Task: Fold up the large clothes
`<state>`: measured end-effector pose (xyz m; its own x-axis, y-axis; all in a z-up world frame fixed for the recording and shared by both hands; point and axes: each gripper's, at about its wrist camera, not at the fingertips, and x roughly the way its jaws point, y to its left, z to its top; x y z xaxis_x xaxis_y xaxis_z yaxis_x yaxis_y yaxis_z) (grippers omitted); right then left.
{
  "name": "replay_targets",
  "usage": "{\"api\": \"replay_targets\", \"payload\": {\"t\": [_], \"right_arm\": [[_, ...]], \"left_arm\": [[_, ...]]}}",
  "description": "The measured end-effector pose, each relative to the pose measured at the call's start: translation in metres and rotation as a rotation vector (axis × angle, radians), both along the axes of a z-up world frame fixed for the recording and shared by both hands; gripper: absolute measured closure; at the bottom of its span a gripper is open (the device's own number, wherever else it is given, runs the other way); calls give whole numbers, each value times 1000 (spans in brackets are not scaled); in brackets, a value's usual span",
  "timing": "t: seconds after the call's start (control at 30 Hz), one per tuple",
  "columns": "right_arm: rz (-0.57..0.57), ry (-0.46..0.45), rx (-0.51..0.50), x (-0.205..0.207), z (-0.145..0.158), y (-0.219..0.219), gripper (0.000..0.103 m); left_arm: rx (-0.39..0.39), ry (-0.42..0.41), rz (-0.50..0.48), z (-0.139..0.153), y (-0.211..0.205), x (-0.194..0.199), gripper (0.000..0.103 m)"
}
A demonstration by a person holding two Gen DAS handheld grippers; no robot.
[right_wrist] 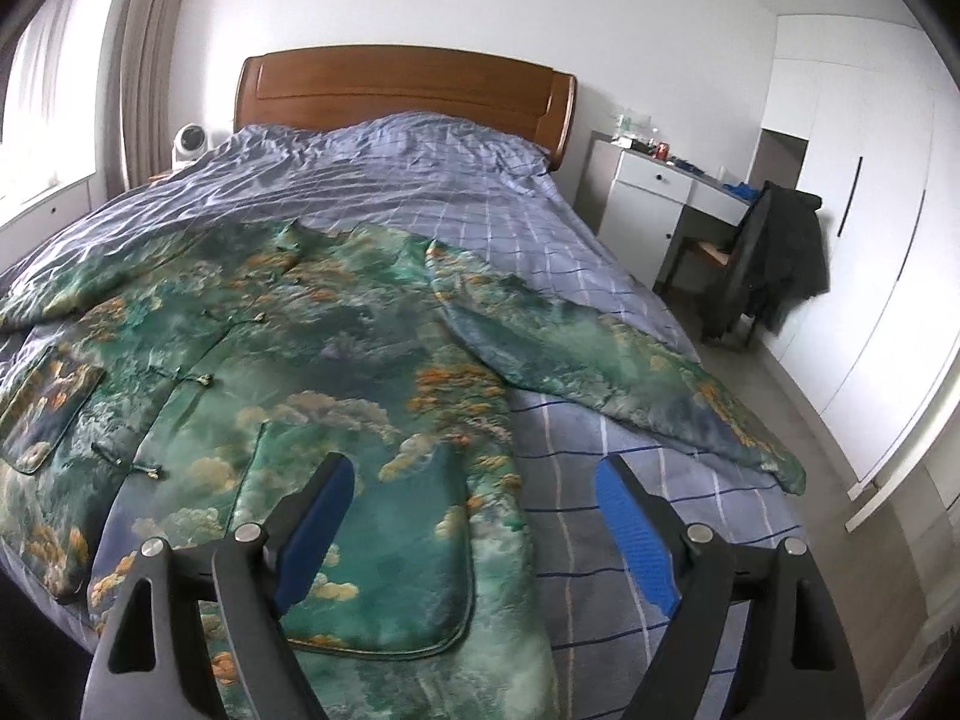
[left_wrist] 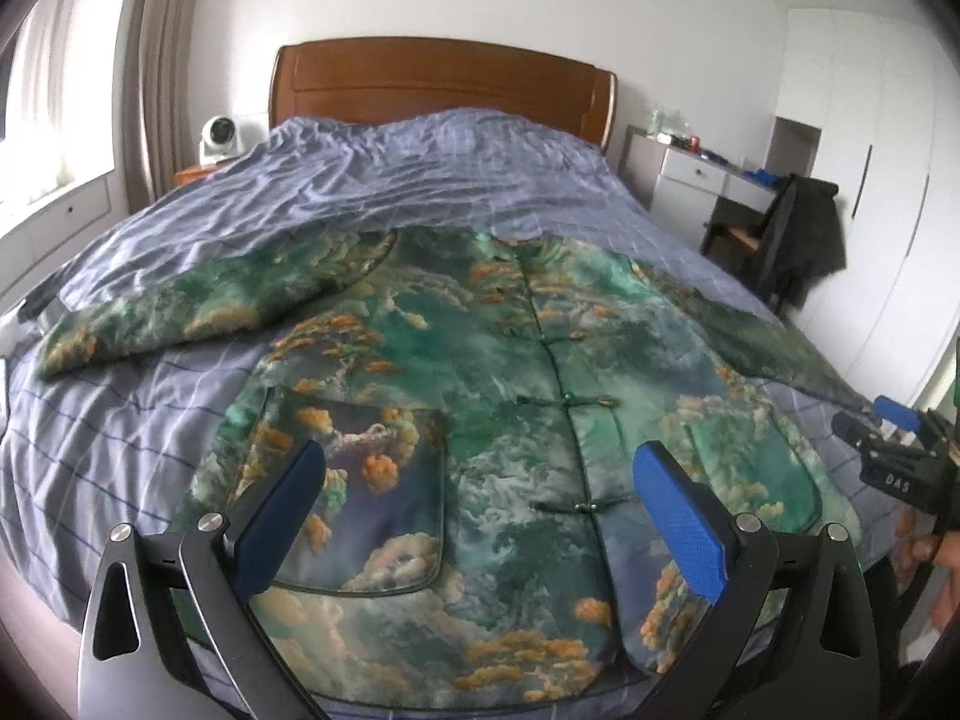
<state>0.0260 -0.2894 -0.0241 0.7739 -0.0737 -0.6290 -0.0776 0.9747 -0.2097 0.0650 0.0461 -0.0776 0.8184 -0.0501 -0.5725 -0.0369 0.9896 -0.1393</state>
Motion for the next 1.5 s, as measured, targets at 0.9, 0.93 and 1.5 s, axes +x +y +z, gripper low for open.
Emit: {"api": "replay_targets", "payload": {"t": [0.9, 0.93, 1.5], "right_arm": [[46, 19, 3, -7, -5, 11, 19], [46, 20, 3, -7, -5, 11, 19], [44, 30, 8, -8, -8, 10, 19]], "left_arm": [[-40, 52, 24, -11, 7, 0, 1], [-43, 55, 19, -11, 7, 0, 1], [-29, 94, -31, -9, 1, -1, 1]]}}
